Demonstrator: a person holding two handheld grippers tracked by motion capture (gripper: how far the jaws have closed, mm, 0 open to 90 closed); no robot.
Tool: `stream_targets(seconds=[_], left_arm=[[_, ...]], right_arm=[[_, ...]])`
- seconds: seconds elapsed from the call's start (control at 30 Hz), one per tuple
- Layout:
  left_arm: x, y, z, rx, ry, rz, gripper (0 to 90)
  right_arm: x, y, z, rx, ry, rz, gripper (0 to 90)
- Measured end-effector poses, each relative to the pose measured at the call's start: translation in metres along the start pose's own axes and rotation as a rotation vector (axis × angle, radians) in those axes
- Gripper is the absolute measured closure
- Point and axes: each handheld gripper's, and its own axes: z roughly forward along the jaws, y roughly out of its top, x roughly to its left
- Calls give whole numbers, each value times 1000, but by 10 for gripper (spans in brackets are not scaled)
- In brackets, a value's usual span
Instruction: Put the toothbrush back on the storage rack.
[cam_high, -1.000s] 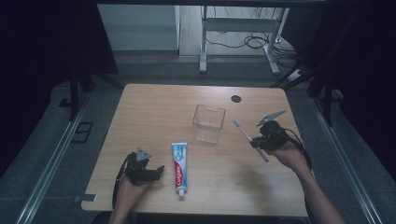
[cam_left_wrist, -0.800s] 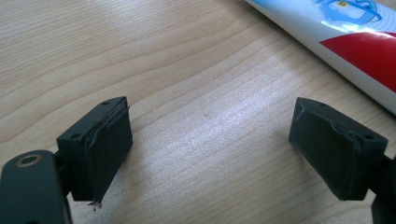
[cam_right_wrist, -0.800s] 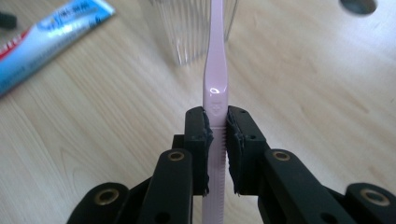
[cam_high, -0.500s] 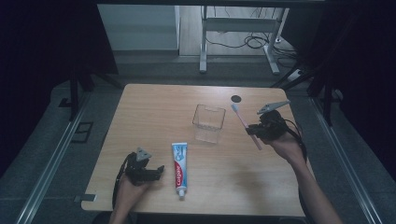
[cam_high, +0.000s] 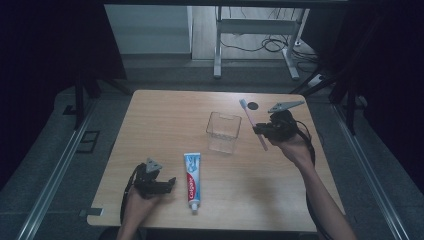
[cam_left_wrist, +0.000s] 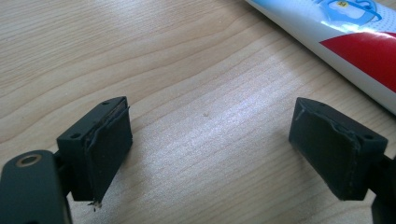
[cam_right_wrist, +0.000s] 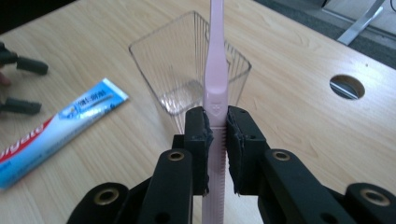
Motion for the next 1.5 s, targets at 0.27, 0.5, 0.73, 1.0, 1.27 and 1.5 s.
stream_targets(seconds=[0.27, 0.5, 0.73, 1.0, 1.27, 1.5], left_arm=[[0, 0, 0, 0, 0, -1, 133], [0, 0, 0, 0, 0, -1, 132], [0, 0, 0, 0, 0, -1, 132], [0, 0, 0, 1, 1, 0, 132], [0, 0, 0, -1, 1, 0, 132], [0, 0, 0, 1, 1, 0, 131]], right_arm=[[1, 14, 11, -53, 2, 16, 788], [0, 21, 18, -84, -3, 33, 788], [0, 28, 26, -110, -5, 48, 788], [4, 40, 35, -146, -2, 54, 787], [7, 47, 49, -179, 12, 65, 787], [10, 47, 64, -182, 17, 68, 787]])
